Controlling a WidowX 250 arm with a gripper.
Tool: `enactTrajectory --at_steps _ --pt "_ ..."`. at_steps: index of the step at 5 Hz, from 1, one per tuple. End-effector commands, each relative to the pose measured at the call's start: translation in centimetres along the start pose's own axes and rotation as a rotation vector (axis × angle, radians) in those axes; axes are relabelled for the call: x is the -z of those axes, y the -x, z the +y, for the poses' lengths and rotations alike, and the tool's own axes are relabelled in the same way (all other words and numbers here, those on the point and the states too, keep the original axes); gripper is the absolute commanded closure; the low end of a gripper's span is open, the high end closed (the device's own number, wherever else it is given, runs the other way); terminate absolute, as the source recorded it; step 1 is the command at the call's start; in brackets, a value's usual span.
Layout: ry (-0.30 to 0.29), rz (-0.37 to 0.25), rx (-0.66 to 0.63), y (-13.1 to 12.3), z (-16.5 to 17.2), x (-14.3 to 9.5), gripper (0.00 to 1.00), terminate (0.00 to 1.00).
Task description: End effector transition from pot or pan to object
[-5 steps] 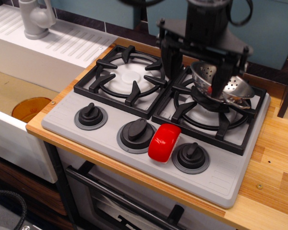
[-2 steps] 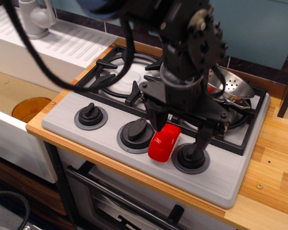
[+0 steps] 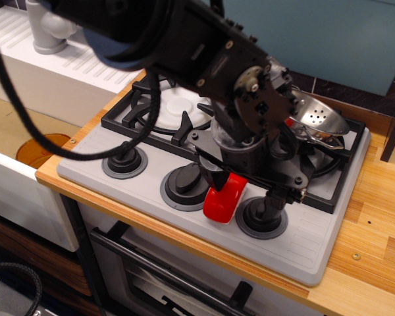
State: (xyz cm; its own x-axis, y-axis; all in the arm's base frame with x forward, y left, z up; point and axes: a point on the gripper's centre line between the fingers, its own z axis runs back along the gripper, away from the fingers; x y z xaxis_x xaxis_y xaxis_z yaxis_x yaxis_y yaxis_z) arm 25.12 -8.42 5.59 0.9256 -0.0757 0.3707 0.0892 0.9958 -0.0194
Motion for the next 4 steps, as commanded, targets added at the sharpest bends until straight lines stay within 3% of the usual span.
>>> enactTrajectory --at_steps 1,3,4 --pt "-0.030 -0.088 0.027 -1.3 0.7 -0.4 0.00 0.00" --pt "-0.075 -0.107 0.032 -1.5 1.0 -0.7 0.00 0.00" --pt "-0.060 -0.130 0.032 -0.7 1.4 1.1 0.00 1.00"
